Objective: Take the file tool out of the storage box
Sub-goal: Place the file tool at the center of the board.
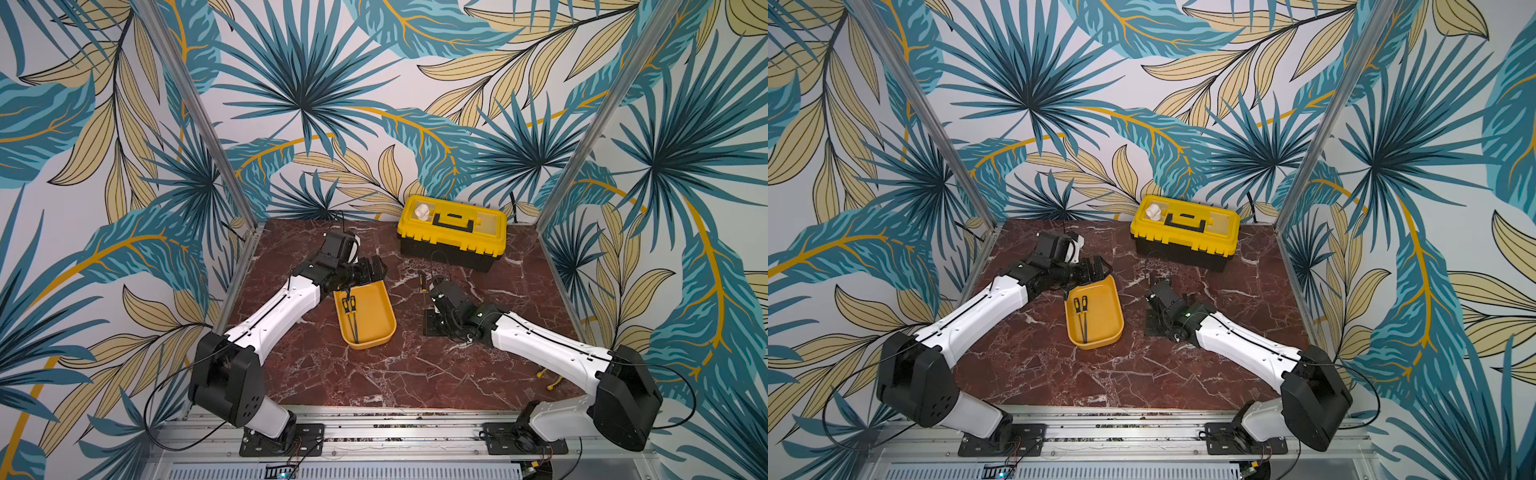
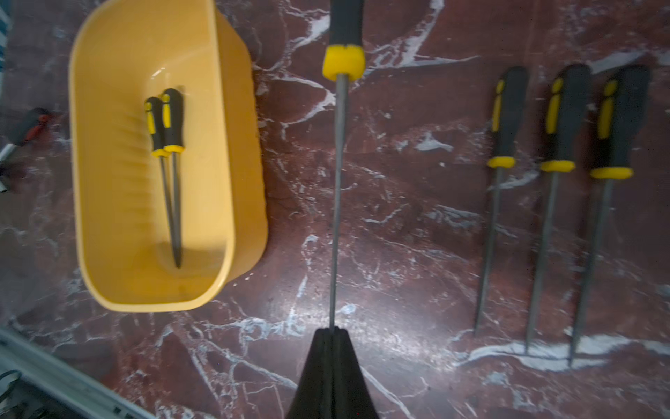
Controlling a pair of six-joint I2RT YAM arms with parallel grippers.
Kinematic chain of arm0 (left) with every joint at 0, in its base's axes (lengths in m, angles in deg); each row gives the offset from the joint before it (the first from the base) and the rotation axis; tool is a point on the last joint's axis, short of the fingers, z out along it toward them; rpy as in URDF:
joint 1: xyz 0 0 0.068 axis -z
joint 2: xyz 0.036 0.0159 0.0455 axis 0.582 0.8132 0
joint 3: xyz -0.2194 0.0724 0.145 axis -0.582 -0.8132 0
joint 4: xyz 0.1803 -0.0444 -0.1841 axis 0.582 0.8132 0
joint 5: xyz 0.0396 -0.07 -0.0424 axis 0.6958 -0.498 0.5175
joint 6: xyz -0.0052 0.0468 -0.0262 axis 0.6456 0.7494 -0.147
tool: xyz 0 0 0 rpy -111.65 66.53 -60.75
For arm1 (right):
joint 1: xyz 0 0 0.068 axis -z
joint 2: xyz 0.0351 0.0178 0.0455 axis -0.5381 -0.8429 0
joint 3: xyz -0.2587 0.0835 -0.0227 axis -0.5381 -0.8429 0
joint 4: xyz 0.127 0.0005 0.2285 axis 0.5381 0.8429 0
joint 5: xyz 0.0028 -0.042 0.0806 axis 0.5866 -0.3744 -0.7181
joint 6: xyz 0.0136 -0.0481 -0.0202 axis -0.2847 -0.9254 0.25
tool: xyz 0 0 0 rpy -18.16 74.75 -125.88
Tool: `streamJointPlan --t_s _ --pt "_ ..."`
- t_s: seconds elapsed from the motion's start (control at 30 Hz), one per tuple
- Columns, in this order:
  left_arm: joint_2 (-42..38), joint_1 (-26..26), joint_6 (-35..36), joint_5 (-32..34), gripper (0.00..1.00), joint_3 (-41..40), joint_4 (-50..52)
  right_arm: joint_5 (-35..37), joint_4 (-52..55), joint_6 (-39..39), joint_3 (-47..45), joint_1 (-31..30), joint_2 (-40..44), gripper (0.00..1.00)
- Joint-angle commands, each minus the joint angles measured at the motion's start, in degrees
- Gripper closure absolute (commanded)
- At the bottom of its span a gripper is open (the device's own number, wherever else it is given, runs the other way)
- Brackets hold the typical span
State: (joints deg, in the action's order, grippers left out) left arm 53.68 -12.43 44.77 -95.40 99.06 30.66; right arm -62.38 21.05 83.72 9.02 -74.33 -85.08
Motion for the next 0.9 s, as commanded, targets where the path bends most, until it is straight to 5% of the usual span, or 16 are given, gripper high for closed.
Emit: streamJointPlan --t_s 0.0,0.87 --pt "-2.3 -0.1 3.6 2.1 0.00 1.0 3.7 6.2 5.0 -1.2 -0.8 -0.1 -1.4 1.00" --pt "-2.9 -0.1 3.8 5.0 0.00 -2.3 4.0 7.0 4.6 -3.0 -1.3 1.6 -13.0 1.00"
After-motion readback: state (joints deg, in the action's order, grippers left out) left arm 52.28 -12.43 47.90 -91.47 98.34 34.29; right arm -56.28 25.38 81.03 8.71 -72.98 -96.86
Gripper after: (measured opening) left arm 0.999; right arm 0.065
